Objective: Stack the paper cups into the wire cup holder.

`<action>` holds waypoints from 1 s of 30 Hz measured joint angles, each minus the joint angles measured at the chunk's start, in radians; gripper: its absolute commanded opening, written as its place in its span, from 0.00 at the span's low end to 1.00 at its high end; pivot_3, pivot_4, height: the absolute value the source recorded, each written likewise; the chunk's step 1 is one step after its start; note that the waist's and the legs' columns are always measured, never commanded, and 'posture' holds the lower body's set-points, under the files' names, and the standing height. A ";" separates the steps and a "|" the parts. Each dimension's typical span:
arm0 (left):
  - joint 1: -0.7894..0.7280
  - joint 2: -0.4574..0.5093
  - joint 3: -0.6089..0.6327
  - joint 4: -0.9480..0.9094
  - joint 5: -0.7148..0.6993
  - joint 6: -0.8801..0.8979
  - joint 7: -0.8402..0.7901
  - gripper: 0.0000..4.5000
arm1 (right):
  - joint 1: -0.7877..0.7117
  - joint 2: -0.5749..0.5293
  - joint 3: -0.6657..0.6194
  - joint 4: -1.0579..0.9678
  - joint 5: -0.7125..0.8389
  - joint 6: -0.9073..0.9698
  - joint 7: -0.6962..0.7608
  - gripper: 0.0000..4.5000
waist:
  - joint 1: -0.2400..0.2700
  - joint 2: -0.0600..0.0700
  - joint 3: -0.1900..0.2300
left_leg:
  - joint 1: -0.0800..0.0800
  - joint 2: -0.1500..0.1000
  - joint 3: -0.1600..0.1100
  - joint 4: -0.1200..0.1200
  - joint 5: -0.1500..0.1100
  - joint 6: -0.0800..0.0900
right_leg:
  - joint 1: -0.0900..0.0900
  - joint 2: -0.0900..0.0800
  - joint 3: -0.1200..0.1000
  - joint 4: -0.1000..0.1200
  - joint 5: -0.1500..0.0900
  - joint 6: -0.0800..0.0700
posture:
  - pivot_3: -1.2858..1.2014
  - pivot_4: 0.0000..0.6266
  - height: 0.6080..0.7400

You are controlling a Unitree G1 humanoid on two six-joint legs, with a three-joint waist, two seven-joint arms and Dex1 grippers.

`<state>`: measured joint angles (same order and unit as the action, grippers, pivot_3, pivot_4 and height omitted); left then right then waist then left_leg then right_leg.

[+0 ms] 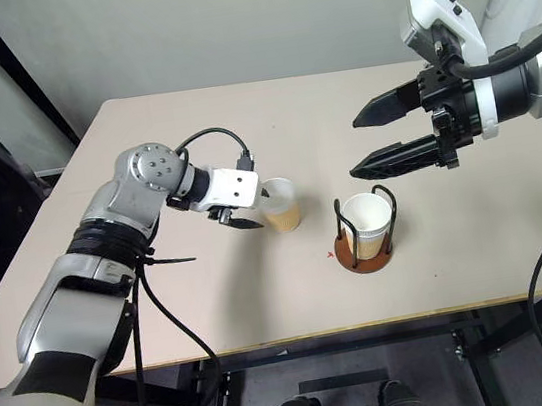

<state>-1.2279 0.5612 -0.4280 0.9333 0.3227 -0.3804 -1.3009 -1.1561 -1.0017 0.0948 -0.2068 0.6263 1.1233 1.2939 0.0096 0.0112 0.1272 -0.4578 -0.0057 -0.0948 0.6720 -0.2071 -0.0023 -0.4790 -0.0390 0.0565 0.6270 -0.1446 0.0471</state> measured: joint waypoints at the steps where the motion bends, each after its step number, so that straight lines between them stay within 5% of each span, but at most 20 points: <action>1: -0.006 -0.005 -0.004 0.020 0.006 -0.008 0.000 0.40 | 0.005 -0.001 0.000 0.001 0.000 -0.004 0.000 0.90 | 0.000 0.000 0.000 | 0.000 0.000 0.000 0.001 0.000 0.000 | 0.000 0.000 0.000 0.000 0.000 0.000 | 0.52 0.24 1.00; 6: -0.019 -0.017 0.002 0.063 -0.019 -0.016 -0.064 0.01 | 0.049 -0.027 0.000 0.029 -0.012 -0.042 0.002 0.90 | 0.002 0.000 0.000 | -0.002 -0.001 0.000 0.004 -0.001 0.002 | 0.000 0.000 0.000 0.000 0.000 0.002 | 0.52 0.24 1.00; 11: -0.021 -0.007 0.038 -0.052 -0.214 0.112 -0.253 0.01 | 0.101 -0.055 0.000 0.099 -0.045 -0.120 0.016 0.90 | 0.005 0.000 0.000 | -0.007 -0.001 0.000 0.010 -0.002 0.004 | -0.001 0.000 -0.001 0.000 0.001 0.005 | 0.52 0.24 1.00; 18: -0.068 0.131 0.010 -0.361 -0.493 0.344 -0.275 0.01 | 0.171 -0.084 0.000 0.180 -0.111 -0.252 0.040 0.90 | 0.004 0.000 0.000 | -0.009 -0.001 0.002 0.012 -0.003 0.005 | -0.001 -0.001 0.001 0.000 0.003 0.008 | 0.52 0.24 1.00; 30: -0.211 0.153 -0.098 -0.411 -0.649 0.476 -0.278 0.01 | 0.281 -0.235 -0.089 0.112 -0.096 -0.287 0.110 0.90 | 0.009 0.000 0.000 | -0.009 -0.002 0.001 0.013 -0.002 0.006 | 0.000 -0.003 0.001 -0.001 0.003 0.009 | 0.52 0.24 1.00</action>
<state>-1.4388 0.7144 -0.5261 0.5219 -0.3262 0.0953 -1.5793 -0.8747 -1.2365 0.0055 -0.0946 0.5299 0.8366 1.4042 0.0184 0.0116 0.1276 -0.4670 -0.0076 -0.0933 0.6851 -0.2088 0.0036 -0.4789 -0.0420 0.0577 0.6259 -0.1417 0.0560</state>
